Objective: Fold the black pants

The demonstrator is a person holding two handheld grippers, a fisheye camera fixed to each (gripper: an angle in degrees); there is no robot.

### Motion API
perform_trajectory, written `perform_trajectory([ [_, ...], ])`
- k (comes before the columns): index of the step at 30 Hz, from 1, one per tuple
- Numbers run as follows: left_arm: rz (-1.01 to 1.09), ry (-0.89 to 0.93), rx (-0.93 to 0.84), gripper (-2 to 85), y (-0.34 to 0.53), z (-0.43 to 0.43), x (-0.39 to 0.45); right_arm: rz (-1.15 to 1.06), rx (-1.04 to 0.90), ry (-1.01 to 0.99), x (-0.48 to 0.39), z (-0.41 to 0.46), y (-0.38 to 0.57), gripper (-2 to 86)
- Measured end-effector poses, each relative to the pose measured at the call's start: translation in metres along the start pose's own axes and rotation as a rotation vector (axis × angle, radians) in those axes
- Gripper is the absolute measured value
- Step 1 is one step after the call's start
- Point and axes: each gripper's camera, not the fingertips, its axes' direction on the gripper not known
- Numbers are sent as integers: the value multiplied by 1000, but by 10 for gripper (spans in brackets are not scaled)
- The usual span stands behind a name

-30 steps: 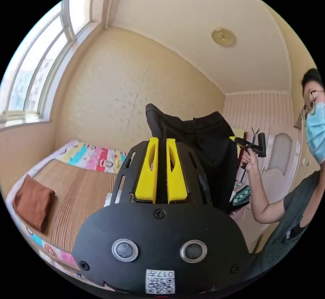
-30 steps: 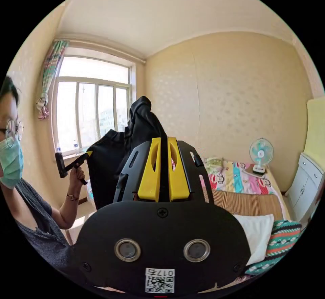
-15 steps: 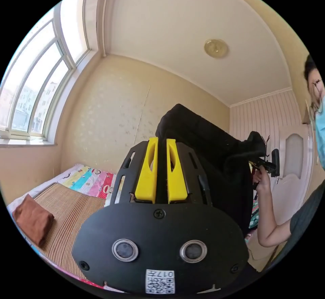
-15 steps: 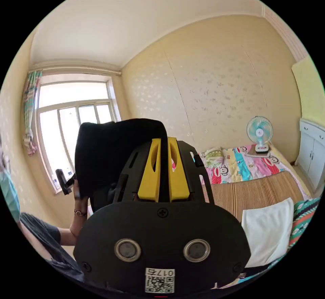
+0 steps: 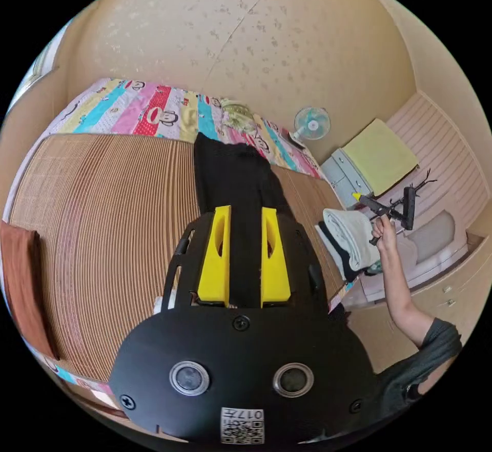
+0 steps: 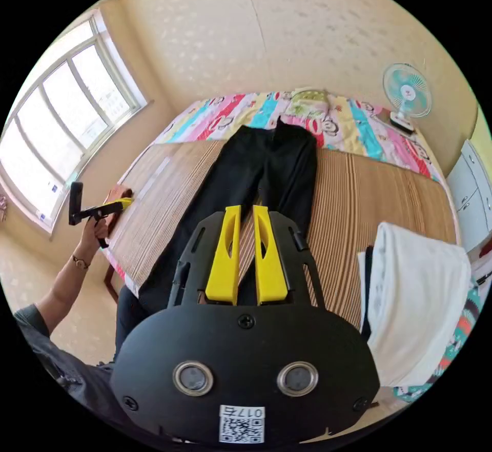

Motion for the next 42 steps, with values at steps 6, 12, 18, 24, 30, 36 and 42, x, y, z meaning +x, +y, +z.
perform_trajectory([
  [6,-122,132,-128,125,149,73,-8,81,-93,-14,-17,78,99,108],
  [12,-142,75,-85,123,179,95,22,96,-285,139,-3,144,90,73],
  [18,-180,260,-65,50,156,85,4,366,240,-920,118,55,107,35],
  [24,-201,172,-6,47,168,64,-4,541,396,-750,194,34,224,26],
  [30,-260,62,-58,71,180,80,-9,704,98,-90,189,47,271,14],
  [36,-261,-28,-128,81,178,96,-6,253,-46,-249,83,103,175,32],
  [42,-268,-55,-181,72,169,116,-1,179,-333,-359,27,221,98,103],
])
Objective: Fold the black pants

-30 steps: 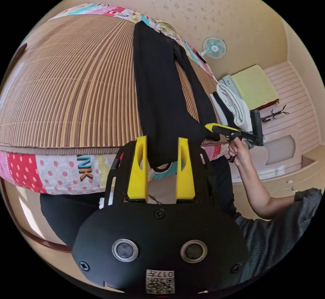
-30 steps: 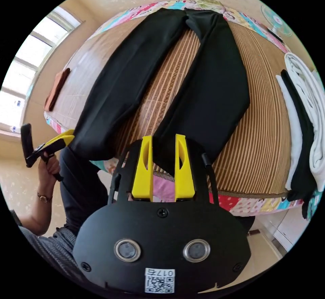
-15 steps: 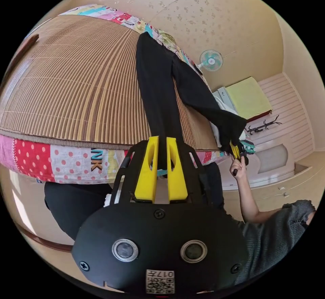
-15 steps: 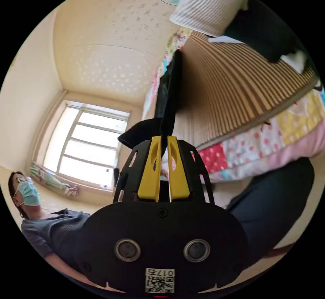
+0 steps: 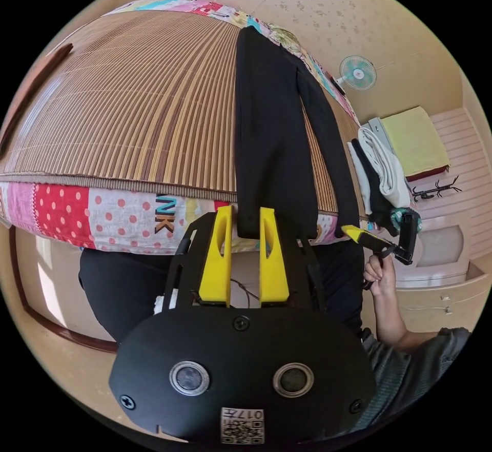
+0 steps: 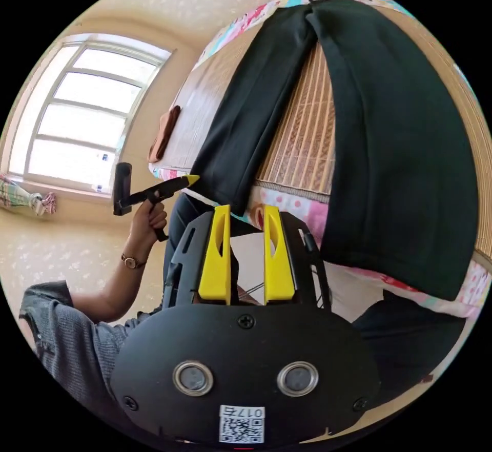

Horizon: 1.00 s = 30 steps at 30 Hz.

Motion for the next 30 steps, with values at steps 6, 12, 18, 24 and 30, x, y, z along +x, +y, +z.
perform_trajectory([
  [6,106,94,-66,52,-2,-10,11,-87,65,-139,-6,-30,7,27],
  [12,178,210,-207,49,38,-22,28,-119,-16,-187,5,-39,75,17],
  [18,114,-10,-317,57,87,15,30,86,59,-12,75,-68,123,39],
  [24,125,-9,-222,57,96,2,41,307,330,316,140,-153,146,107],
  [30,214,62,-178,58,84,4,78,193,135,8,177,-116,137,59],
])
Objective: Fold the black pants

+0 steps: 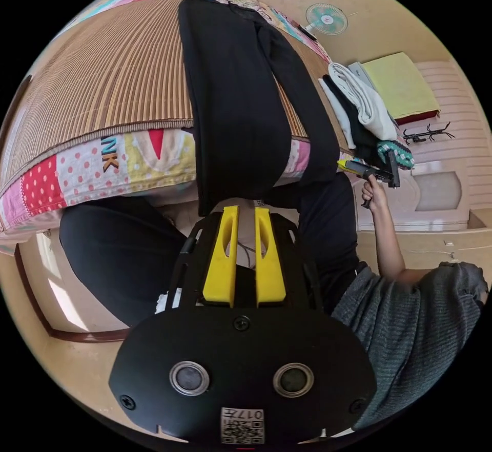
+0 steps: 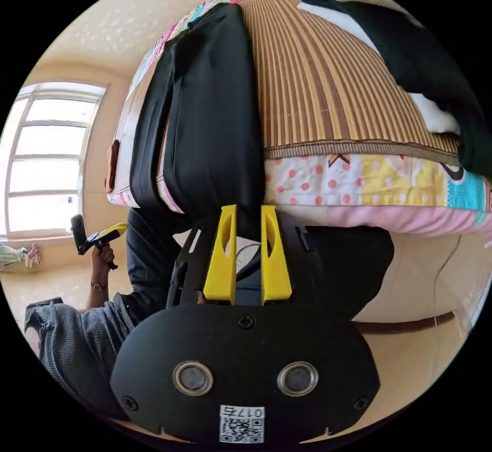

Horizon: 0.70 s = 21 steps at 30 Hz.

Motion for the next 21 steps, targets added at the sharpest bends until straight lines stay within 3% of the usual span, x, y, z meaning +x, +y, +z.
perform_trajectory([
  [6,75,151,62,54,10,-10,16,-175,276,-594,24,-49,73,34],
  [7,72,198,59,53,13,-9,13,-153,271,-577,29,-51,77,34],
  [9,44,221,42,52,17,-3,8,79,154,-271,52,-44,84,32],
  [11,5,193,13,53,16,5,4,111,134,-177,49,-47,87,31],
  [14,-14,168,0,56,5,10,12,8,152,-93,-1,-59,85,29],
  [21,154,343,31,112,-62,14,91,-431,93,-56,-182,-32,67,27],
])
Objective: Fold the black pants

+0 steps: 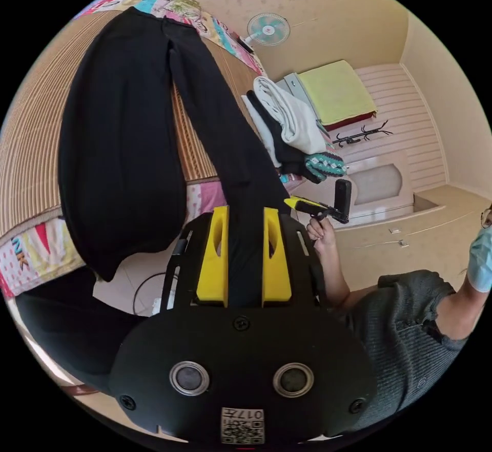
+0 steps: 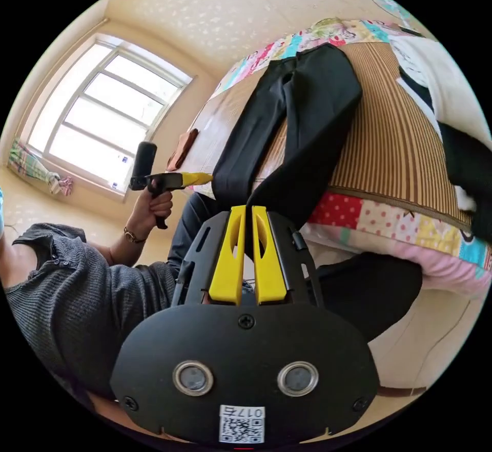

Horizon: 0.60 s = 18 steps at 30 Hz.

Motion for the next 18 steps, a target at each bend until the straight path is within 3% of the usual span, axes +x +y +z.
perform_trajectory([
  [3,67,-4,-81,136,-37,14,21,-123,-65,34,-53,28,-24,27],
  [9,54,-238,-196,106,-56,35,5,-223,-186,96,-96,71,-44,28],
  [13,53,-220,-151,34,-39,29,-9,-224,-318,21,-72,65,-65,33],
  [18,6,-160,-113,28,-24,27,-22,-41,-162,210,18,7,-179,51],
])
